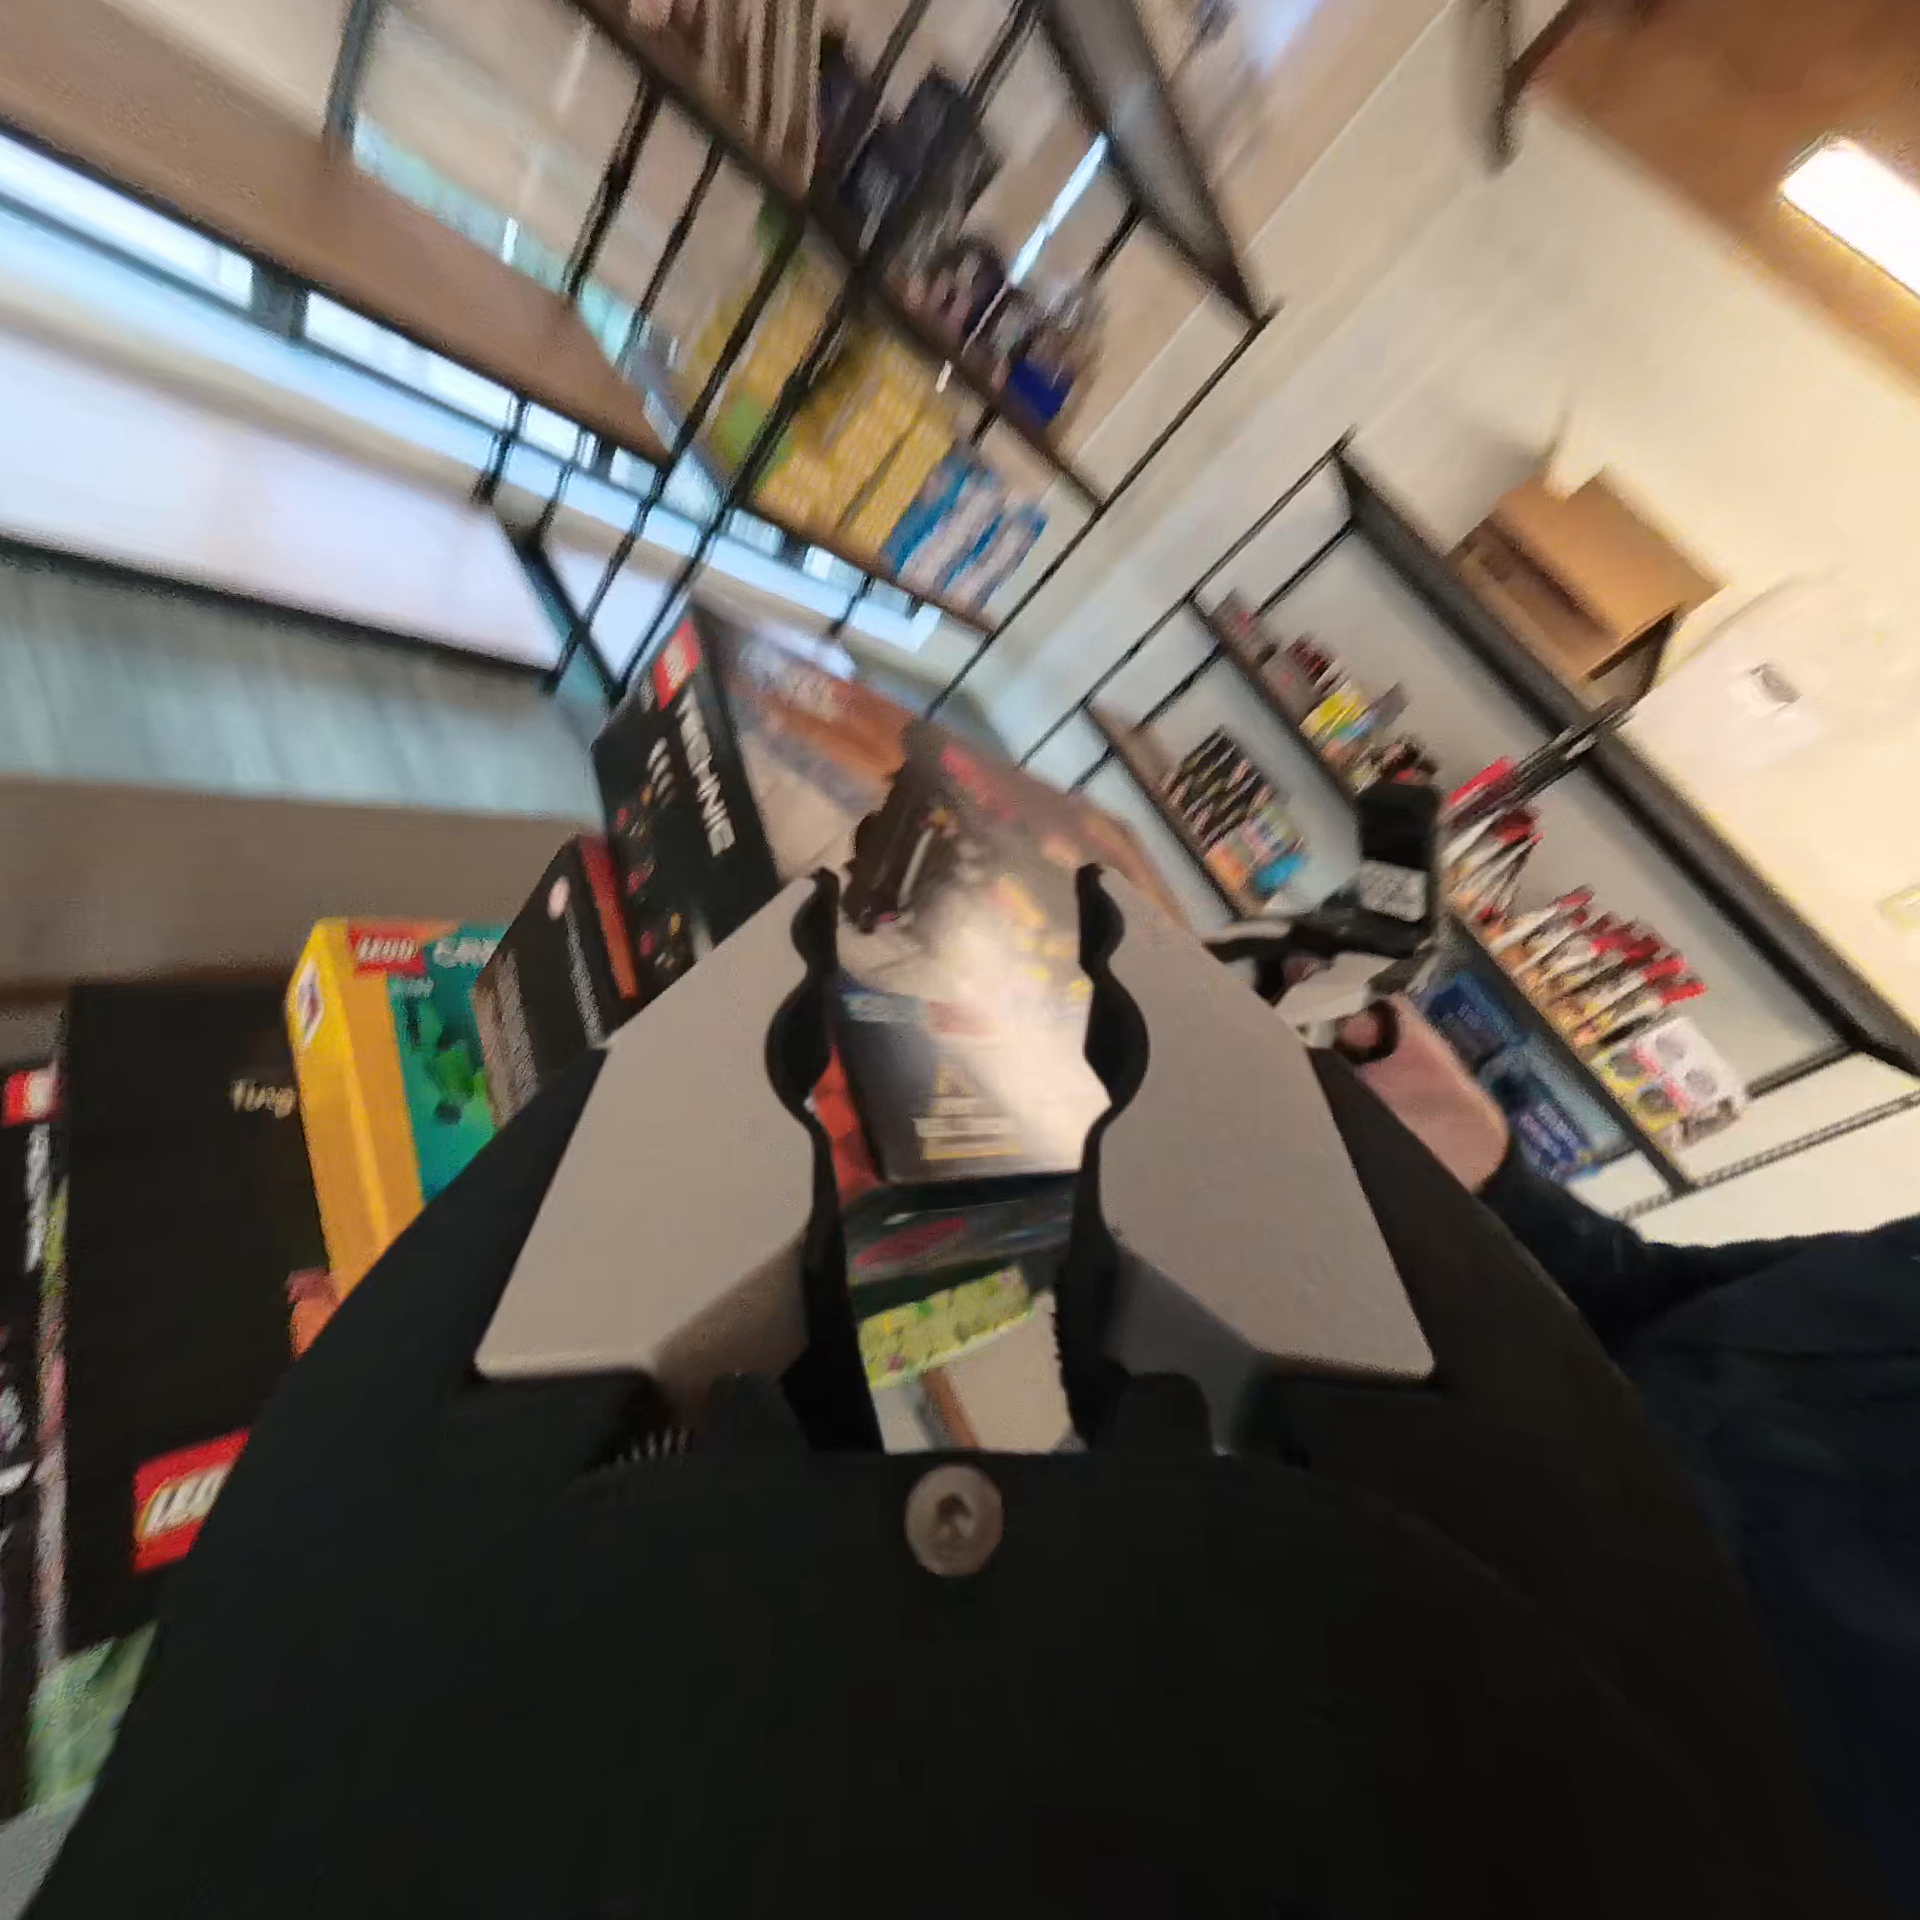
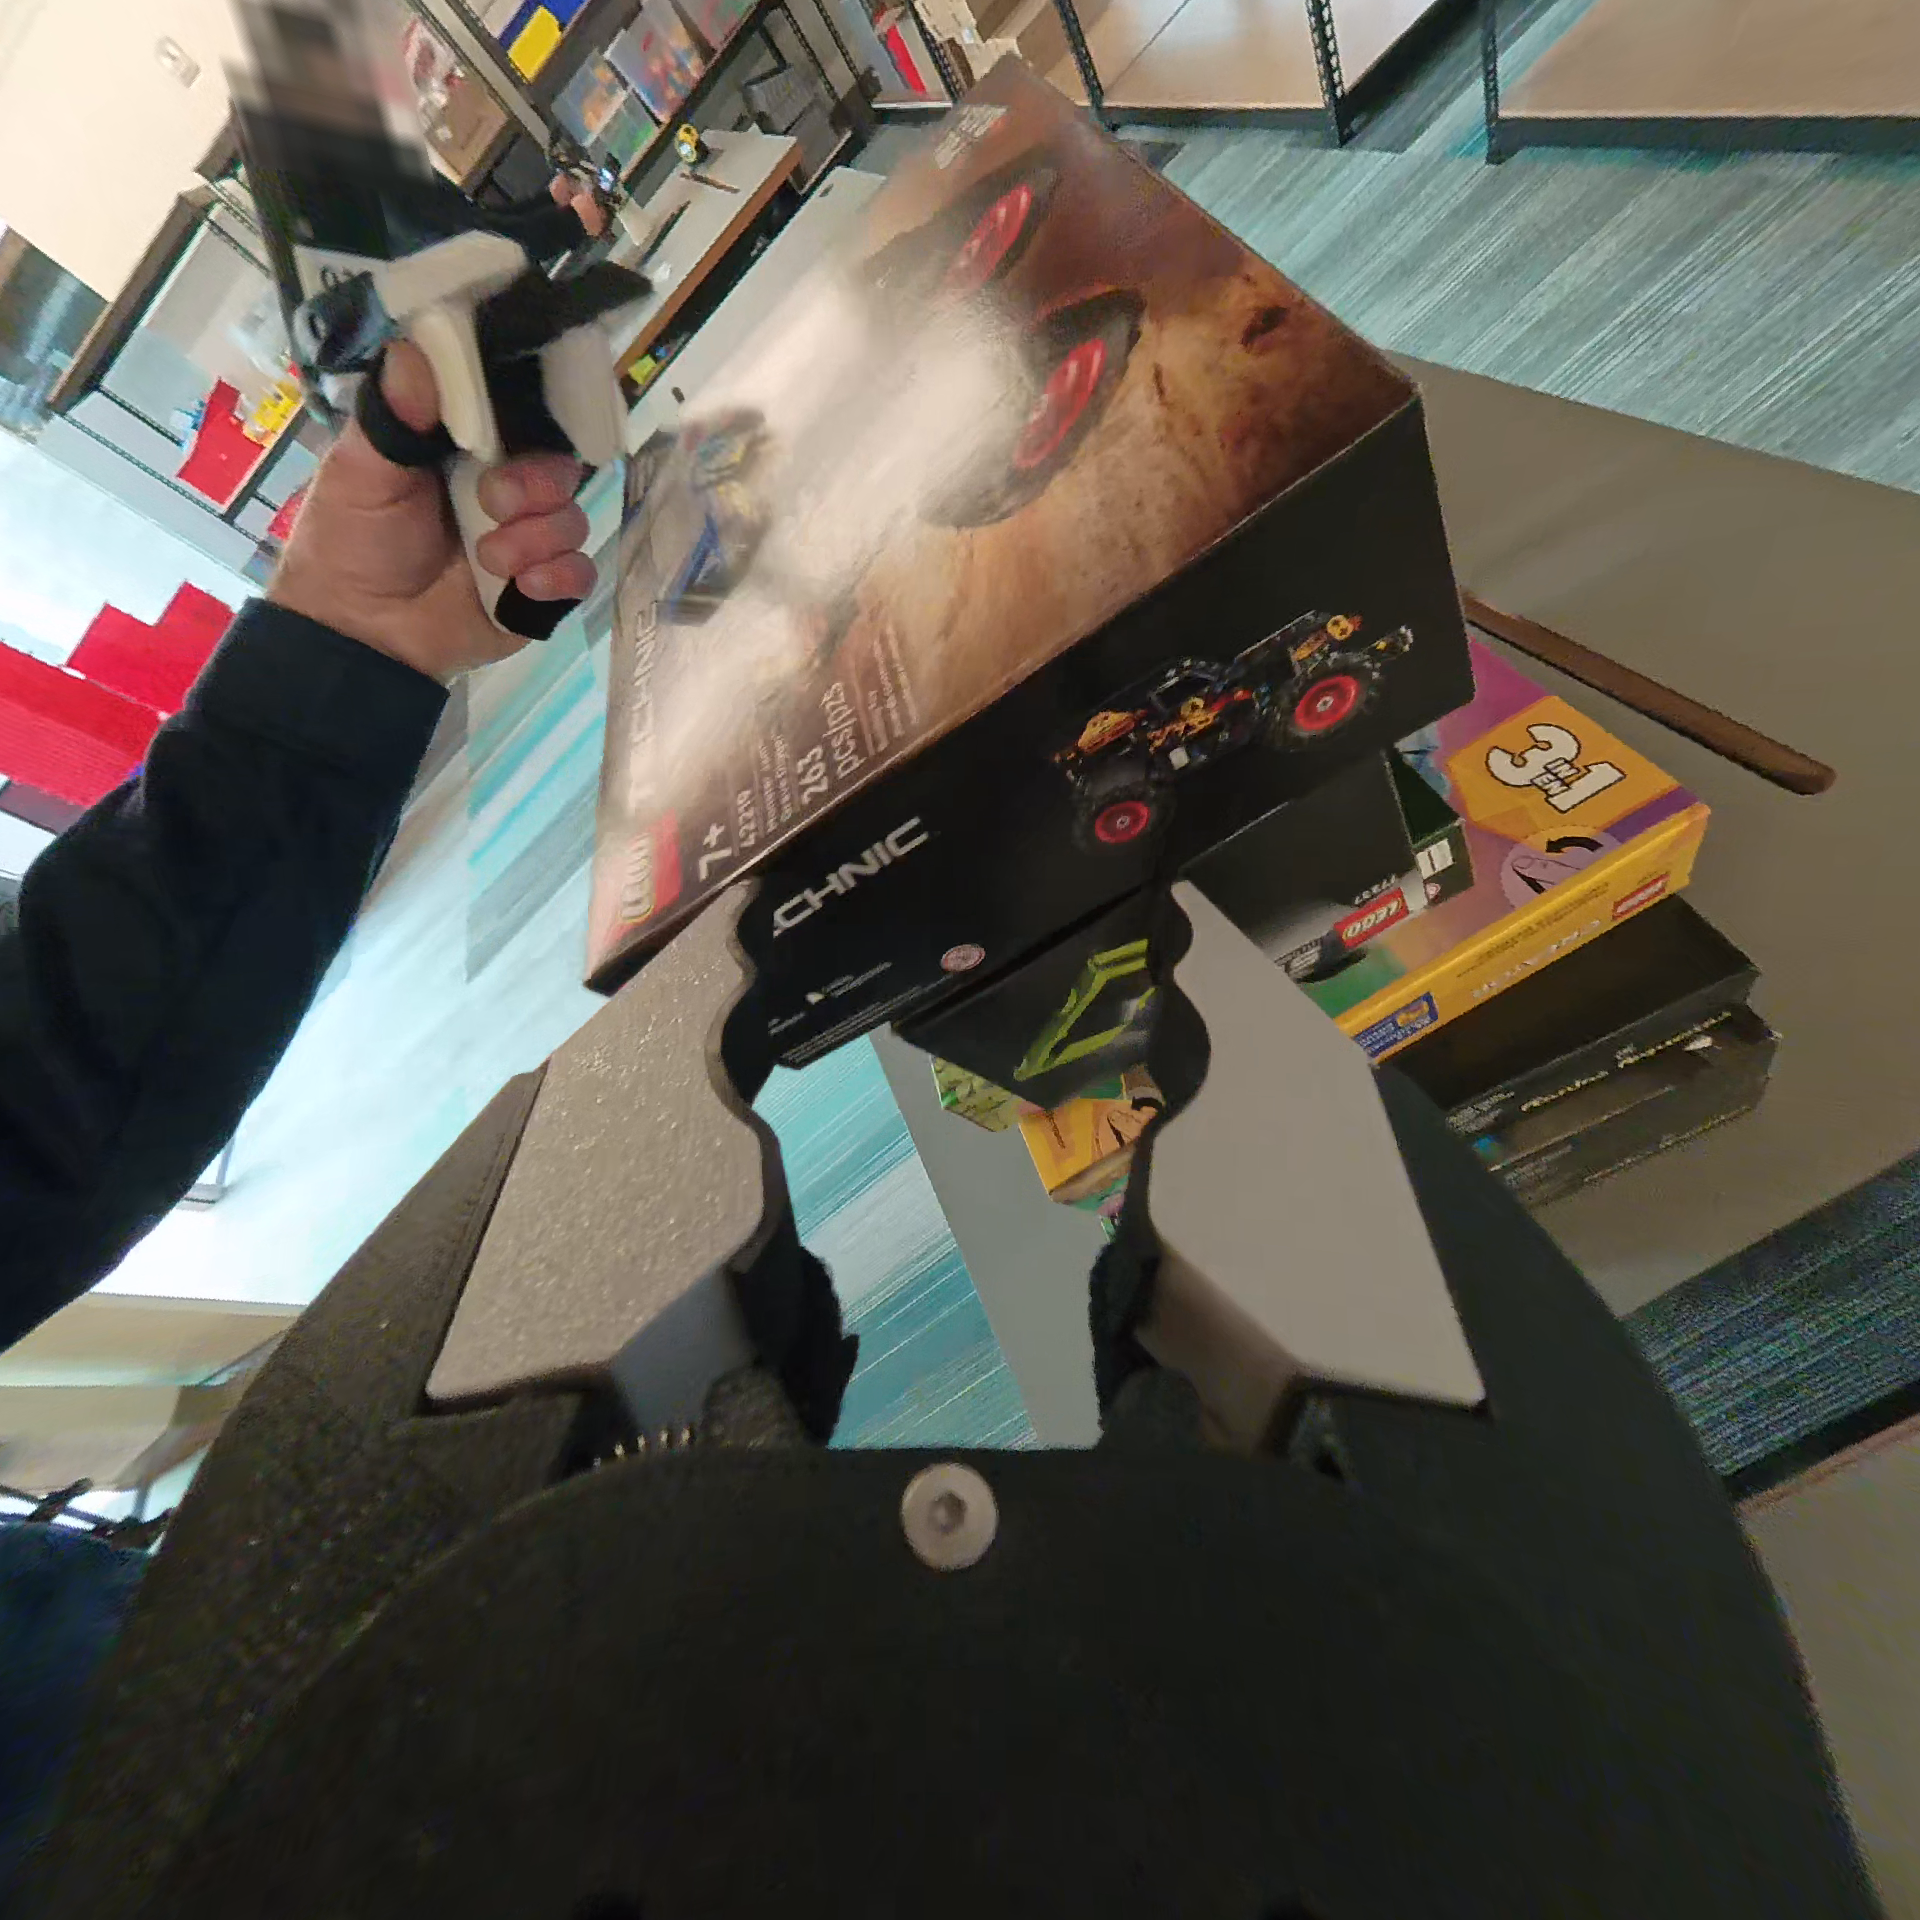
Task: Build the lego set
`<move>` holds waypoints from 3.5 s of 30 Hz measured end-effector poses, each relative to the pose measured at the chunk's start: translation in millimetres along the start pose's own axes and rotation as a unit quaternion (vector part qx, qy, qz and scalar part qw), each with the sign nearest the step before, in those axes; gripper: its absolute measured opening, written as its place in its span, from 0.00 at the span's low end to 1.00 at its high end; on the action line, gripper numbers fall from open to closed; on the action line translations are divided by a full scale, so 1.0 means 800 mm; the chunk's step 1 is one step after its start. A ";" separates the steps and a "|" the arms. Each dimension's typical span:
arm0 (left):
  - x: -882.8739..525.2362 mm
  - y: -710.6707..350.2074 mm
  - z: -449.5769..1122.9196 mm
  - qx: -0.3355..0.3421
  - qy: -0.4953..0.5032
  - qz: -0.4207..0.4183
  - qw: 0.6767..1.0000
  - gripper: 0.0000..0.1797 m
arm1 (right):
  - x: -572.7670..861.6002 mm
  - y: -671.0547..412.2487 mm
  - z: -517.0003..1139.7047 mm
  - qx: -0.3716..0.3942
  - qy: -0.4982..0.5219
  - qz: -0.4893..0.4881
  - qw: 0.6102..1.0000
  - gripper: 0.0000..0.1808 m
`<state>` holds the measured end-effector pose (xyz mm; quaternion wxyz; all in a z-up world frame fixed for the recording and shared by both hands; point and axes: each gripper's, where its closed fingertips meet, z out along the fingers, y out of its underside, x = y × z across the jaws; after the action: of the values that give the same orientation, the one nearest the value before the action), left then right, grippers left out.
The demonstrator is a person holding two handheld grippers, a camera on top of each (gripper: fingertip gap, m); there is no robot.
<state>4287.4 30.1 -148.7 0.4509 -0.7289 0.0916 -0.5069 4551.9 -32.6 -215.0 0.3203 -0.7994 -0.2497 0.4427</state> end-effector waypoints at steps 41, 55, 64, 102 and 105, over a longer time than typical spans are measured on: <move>0.444 0.130 0.066 0.104 0.348 0.256 0.896 0.00 | -0.006 0.152 -0.309 0.132 0.057 -0.016 0.989 0.26; 0.580 0.361 0.353 -0.136 0.431 0.160 0.877 0.28 | 0.288 0.367 -0.644 0.094 0.370 0.119 0.916 0.42; 0.587 0.696 0.607 -0.392 0.310 0.030 0.865 0.59 | 0.464 0.574 -0.695 0.010 0.357 0.250 0.900 0.50; 0.389 1.041 0.686 -0.595 0.069 -0.132 0.790 0.60 | 0.495 0.657 -0.607 -0.066 0.272 0.281 0.918 0.37; 0.368 1.052 0.667 -0.607 0.042 -0.133 0.782 0.65 | 0.474 0.700 -0.589 -0.102 0.243 0.303 0.916 0.38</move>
<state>5136.0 -327.9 -629.6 -0.1608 -0.8350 0.3014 -0.4314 5208.5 -285.9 -643.2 0.1386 -0.9482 0.0461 0.2822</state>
